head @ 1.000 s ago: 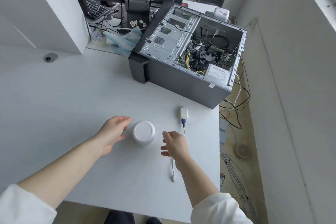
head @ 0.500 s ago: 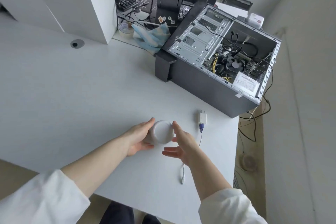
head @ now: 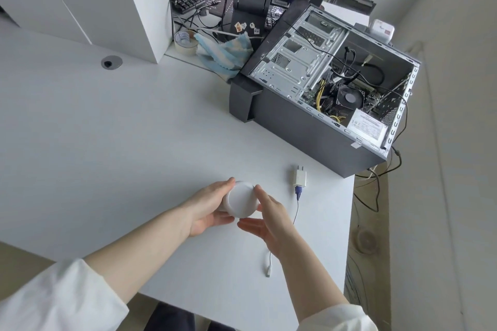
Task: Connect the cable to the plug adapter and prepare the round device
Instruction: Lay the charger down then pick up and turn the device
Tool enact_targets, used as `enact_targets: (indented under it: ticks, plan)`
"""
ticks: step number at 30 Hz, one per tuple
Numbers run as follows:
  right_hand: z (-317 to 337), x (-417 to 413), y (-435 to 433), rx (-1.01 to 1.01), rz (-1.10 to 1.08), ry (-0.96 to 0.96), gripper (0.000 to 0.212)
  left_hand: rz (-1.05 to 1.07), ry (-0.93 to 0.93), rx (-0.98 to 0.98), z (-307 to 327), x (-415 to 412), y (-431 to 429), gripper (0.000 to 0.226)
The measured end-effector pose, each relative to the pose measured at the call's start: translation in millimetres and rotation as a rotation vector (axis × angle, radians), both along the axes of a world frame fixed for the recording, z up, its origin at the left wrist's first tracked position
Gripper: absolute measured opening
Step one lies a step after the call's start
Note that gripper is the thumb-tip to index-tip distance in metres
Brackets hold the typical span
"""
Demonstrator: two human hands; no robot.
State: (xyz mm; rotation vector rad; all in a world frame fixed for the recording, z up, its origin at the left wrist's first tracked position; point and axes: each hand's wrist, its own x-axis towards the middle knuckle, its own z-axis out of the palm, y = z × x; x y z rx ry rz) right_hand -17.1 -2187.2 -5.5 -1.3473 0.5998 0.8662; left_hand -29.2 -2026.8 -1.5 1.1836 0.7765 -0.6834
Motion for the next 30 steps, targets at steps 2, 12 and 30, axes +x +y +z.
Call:
enact_targets:
  ticks: [2,12,30]
  plan:
    - [3,-2,0,0.023,-0.020,-0.049,0.047,0.017,-0.004,0.003,1,3,-1,0.037]
    - [9,-17,-2,0.039,-0.081,-0.274,0.050,0.096,-0.110,0.085,15,11,-14,0.033]
    - [30,7,-27,0.110,0.002,-0.204,0.041,0.036,-0.363,-0.006,18,-9,-23,0.087]
